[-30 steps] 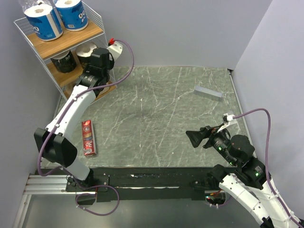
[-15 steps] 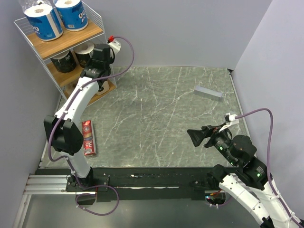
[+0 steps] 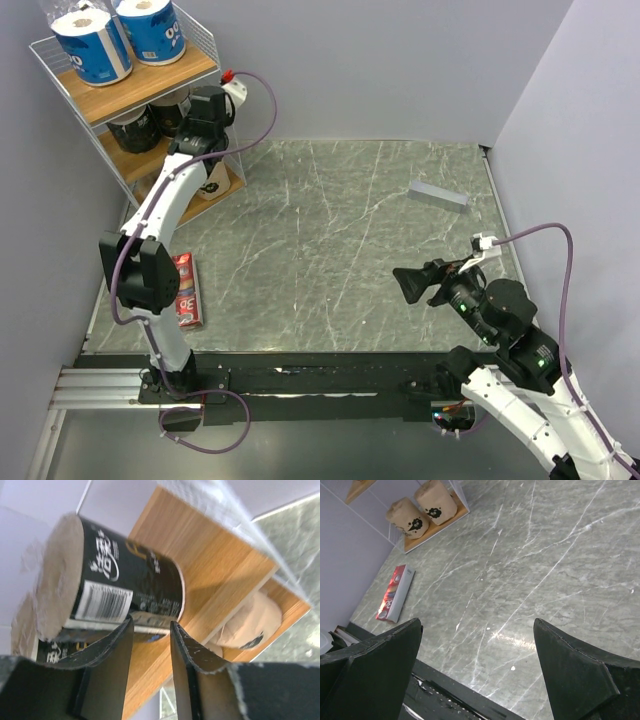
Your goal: Place and organize the paper towels onto the shelf
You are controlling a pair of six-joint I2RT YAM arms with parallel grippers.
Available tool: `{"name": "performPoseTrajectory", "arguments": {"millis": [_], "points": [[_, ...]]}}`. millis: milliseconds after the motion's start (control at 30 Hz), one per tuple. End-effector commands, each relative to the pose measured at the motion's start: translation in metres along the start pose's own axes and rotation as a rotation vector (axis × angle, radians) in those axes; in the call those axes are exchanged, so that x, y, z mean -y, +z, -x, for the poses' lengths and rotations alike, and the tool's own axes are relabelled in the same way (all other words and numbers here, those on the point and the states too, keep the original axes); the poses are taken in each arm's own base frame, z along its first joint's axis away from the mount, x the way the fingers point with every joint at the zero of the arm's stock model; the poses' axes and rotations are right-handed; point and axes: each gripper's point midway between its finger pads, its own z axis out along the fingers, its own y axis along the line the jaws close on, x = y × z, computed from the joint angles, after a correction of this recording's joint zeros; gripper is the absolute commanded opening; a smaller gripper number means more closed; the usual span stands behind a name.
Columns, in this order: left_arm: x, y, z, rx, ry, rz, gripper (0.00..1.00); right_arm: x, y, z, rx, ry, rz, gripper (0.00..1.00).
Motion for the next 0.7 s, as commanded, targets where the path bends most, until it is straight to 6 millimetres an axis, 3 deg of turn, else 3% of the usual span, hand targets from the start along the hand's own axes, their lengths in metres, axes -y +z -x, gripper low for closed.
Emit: {"name": "performPoseTrajectory", "arguments": {"millis": [0, 133, 200, 233, 300, 367, 400, 433, 467, 500, 533, 567, 600, 633, 667], "points": [[-0.008, -0.016, 0.048, 0.137, -0.08, -0.013, 0.42, -0.007, 0.004, 0.019, 0.038, -0.009, 0.001, 1.0], [0.006, -0.048, 0.081, 0.244, -0.109, -0.077, 0.43, -0.007, 0.008, 0.012, 0.013, -0.014, 0.007, 0.99], [0.023, -0.068, 0.097, 0.288, -0.142, -0.142, 0.46, -0.006, 0.009, 0.01, 0.006, -0.019, 0.006, 1.0], [0.031, -0.09, 0.112, 0.342, -0.179, -0.203, 0.48, -0.006, 0.009, 0.01, 0.003, -0.019, 0.002, 1.0], [0.046, -0.11, 0.118, 0.38, -0.204, -0.275, 0.55, -0.006, 0.008, 0.01, -0.008, -0.033, -0.003, 1.0], [0.047, -0.148, 0.132, 0.457, -0.281, -0.36, 0.61, -0.007, 0.008, 0.014, -0.018, -0.045, -0.007, 0.99], [0.054, -0.157, 0.131, 0.469, -0.305, -0.407, 0.63, -0.005, 0.007, 0.011, -0.041, -0.051, -0.018, 0.99], [0.042, -0.18, 0.135, 0.518, -0.349, -0.44, 0.66, -0.004, 0.008, 0.014, -0.045, -0.051, -0.038, 1.0], [0.047, -0.197, 0.139, 0.553, -0.403, -0.526, 0.69, -0.003, 0.008, 0.014, -0.052, -0.044, -0.052, 1.0], [0.057, -0.203, 0.131, 0.551, -0.416, -0.568, 0.78, -0.001, 0.008, 0.012, -0.064, -0.031, -0.071, 1.0], [0.043, -0.225, 0.131, 0.592, -0.471, -0.593, 0.81, 0.001, 0.008, 0.013, -0.076, -0.032, -0.093, 1.0], [0.042, -0.235, 0.127, 0.606, -0.489, -0.618, 0.85, 0.003, 0.007, 0.013, -0.082, -0.029, -0.103, 0.99], [0.056, -0.24, 0.115, 0.594, -0.484, -0.67, 0.98, 0.003, 0.007, 0.014, -0.083, -0.003, -0.115, 1.0], [0.043, -0.259, 0.112, 0.63, -0.526, -0.685, 0.97, 0.005, 0.005, 0.013, -0.09, 0.015, -0.136, 1.0], [0.044, -0.266, 0.105, 0.631, -0.534, -0.702, 0.96, 0.011, 0.005, 0.016, -0.076, 0.031, -0.174, 1.0]]}}
